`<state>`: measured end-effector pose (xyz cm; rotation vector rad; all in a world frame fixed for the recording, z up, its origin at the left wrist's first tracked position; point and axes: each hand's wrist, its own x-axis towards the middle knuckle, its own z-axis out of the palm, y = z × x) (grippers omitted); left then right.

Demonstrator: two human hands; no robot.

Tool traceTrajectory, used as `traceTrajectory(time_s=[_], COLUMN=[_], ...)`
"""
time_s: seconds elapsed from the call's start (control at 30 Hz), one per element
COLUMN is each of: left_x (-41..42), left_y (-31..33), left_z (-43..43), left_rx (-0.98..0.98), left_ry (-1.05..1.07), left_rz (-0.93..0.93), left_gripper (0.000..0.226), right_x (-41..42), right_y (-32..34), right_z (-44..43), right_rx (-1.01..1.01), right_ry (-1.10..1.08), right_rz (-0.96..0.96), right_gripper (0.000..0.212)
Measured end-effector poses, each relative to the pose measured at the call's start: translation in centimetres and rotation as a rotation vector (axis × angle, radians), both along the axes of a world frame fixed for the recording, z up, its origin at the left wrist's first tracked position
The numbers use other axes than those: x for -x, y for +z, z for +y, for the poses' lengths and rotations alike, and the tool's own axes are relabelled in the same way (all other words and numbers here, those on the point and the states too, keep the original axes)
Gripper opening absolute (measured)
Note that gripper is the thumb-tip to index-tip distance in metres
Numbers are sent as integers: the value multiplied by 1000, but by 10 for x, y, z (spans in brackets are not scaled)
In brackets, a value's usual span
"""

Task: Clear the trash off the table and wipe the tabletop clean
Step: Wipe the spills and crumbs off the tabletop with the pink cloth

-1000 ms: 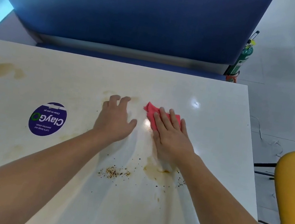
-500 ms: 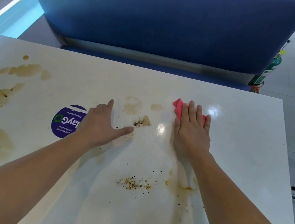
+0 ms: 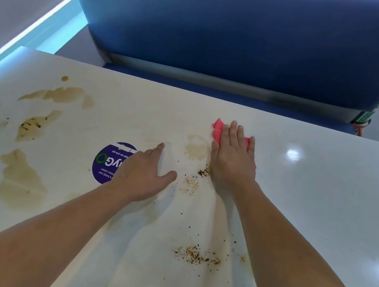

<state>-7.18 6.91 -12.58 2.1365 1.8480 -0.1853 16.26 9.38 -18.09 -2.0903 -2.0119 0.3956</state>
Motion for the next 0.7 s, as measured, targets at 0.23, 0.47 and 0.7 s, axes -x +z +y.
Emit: traceTrajectory(time_s=[0.23, 0.47, 0.7], left_x=[0, 1, 0], left_y=[2, 3, 4], left_z=[0, 1, 1], left_rx=[-3, 30, 19], left_ry=[5, -5, -8], left_rz=[28, 52, 28], left_gripper=[94, 102, 104], right_x=[20, 16, 25], right_y=[-4, 0, 4], right_z=[15, -8, 12], right_rx=[-12, -4, -83], right_ry=[215, 367, 215], right_rz=[5, 109, 191], right_gripper=[60, 56, 49])
